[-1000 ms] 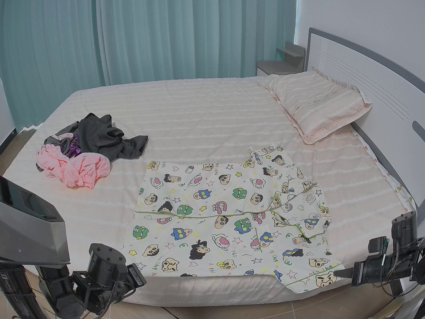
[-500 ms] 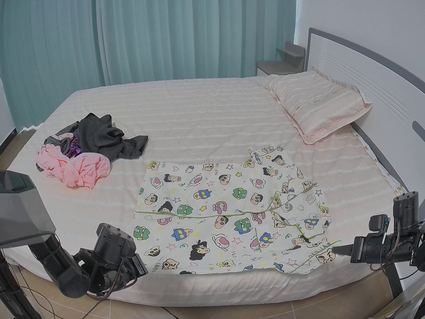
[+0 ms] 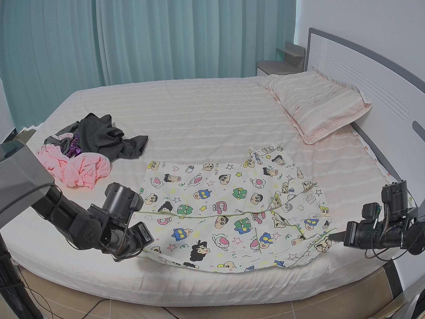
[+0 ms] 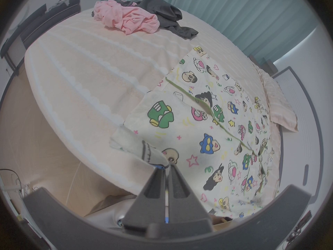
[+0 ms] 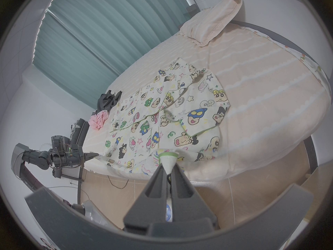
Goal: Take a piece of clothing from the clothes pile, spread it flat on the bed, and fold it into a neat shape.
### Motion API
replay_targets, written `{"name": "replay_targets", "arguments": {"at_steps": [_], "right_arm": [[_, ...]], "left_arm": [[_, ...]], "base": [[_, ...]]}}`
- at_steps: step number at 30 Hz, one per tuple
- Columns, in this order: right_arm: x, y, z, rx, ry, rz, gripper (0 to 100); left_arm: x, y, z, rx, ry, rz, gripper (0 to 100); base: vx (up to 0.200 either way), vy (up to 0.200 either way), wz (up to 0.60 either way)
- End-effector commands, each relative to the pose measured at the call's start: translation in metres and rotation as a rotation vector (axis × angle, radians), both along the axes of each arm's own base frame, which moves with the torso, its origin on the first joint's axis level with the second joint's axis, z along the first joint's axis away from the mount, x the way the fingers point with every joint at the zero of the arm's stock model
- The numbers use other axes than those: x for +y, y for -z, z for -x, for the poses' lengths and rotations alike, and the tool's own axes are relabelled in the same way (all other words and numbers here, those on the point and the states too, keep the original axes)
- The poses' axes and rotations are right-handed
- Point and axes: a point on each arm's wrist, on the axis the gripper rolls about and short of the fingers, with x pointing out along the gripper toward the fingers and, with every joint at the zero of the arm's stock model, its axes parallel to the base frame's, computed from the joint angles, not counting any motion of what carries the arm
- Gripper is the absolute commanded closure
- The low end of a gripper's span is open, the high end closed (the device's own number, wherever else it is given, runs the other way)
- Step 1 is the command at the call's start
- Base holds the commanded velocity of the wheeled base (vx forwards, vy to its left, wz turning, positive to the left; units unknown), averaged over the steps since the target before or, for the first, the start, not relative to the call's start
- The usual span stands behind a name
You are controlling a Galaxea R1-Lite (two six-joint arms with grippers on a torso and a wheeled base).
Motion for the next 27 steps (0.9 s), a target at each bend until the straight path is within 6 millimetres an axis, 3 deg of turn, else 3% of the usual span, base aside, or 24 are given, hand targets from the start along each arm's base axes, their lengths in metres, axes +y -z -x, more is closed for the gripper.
{"name": "replay_targets", "arguments": {"at_steps": [1,8,12,13,17,27], "right_arm": [[-0.005,0.009,-0.017,0.033,0.028,0.003,100],[-0.008,0.015,-0.040,0.037,0.048,0.003,100],[-0.008,0.016,-0.042,0.039,0.049,0.003,100],[-0.007,0.021,-0.057,0.044,0.054,-0.002,100],[-0.010,0.025,-0.073,0.037,0.069,-0.002,100],[-0.023,0.028,-0.099,0.011,0.119,-0.006,100]], "left_arm": [[0.001,0.009,-0.016,0.018,-0.026,0.017,100],[0.008,0.011,-0.032,0.026,-0.061,0.084,100],[0.007,0.011,-0.033,0.027,-0.058,0.095,100],[0.008,0.012,-0.048,0.032,-0.109,0.169,100],[0.011,0.016,-0.059,0.026,-0.140,0.179,100],[0.021,0.016,-0.075,0.005,-0.207,0.208,100]], "base": [[0.000,0.000,0.00],[0.000,0.000,0.00],[0.000,0.000,0.00],[0.000,0.000,0.00],[0.000,0.000,0.00],[0.000,0.000,0.00]]}}
